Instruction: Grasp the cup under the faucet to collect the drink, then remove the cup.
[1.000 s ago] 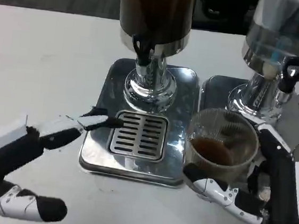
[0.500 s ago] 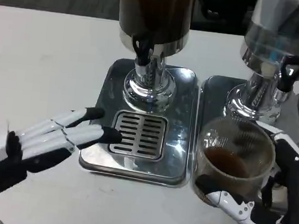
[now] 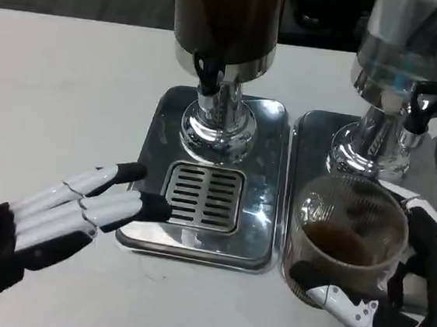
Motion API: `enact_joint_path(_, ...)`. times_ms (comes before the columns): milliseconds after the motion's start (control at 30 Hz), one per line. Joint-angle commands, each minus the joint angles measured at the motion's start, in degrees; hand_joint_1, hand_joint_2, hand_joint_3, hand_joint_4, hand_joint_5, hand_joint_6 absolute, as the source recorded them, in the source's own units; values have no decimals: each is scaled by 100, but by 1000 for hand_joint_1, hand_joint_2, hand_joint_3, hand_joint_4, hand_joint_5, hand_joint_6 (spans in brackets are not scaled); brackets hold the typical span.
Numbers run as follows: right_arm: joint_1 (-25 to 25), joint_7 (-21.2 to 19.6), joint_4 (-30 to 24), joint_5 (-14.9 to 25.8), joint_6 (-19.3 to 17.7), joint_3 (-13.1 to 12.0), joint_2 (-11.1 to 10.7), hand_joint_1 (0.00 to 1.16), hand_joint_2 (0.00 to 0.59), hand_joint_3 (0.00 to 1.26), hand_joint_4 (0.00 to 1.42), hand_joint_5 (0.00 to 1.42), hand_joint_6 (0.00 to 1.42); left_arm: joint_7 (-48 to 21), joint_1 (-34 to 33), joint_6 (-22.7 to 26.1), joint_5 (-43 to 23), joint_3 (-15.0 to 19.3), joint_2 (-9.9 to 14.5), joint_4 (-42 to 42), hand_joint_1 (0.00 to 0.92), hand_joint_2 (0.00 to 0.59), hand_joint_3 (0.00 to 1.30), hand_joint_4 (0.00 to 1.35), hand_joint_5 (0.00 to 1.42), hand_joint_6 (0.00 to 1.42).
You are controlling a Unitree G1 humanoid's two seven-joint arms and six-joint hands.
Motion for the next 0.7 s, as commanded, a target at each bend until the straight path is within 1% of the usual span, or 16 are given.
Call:
enact_joint_path(33, -20, 12, -208, 141, -253, -45, 59, 1162, 156, 1014, 1079, 1184, 1379, 123, 53, -43, -72, -46, 116, -65, 0, 51, 143, 0, 7, 41)
enact_joint_path(700, -95, 87, -129, 207, -335, -50, 141, 1162, 164, 1017, 1079, 1184, 1379, 224, 146, 19, 25, -6, 95, -138, 0, 50, 146, 2, 8, 54)
